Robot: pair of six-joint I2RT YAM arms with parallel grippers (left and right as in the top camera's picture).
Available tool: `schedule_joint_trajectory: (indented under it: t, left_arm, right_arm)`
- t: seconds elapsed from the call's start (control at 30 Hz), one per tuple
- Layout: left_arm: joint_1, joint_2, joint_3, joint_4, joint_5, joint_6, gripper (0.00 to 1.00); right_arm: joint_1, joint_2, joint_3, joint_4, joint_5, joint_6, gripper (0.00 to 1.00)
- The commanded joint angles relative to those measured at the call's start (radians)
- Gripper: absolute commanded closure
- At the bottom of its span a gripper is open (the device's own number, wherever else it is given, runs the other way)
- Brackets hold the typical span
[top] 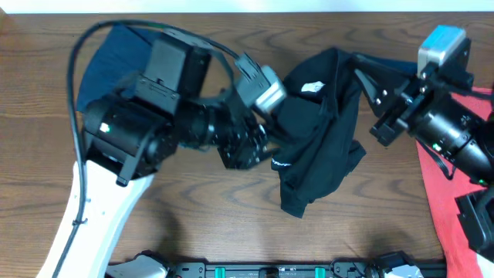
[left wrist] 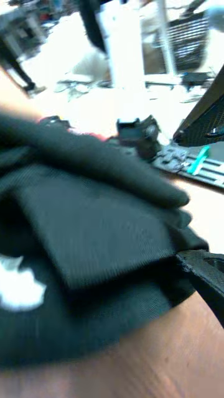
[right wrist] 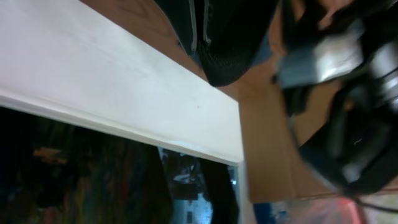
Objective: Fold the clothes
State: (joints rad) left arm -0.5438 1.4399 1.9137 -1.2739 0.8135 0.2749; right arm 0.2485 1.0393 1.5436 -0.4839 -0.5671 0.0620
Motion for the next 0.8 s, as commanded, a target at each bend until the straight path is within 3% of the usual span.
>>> schedule_joint_trajectory:
  t: [0.0,0.2,0.63,0.77]
  left_arm:
    - [-0.077,-0.001,0.018,-0.019,-0.102,0.053,0.45]
    - [-0.237,0.019,-0.021,-0.026,-0.403,-0.021,0.45]
    - [-0.303,0.158,-0.128,0.115,-0.504,-0.191,0.46]
    - [-0.307,0.182,-0.129,0.119,-0.6,-0.24,0.46]
  right_arm:
    - [-0.006,0.022,0.026,0.033,0.066,0.092,0.99]
    - [-0.006,0.053,0.026,0.091,0.068,0.171,0.99]
    - [-0.006,0.053,0.026,0.092,0.104,0.2,0.99]
    - [-0.006,0.053,0.026,0.091,0.104,0.2,0.99]
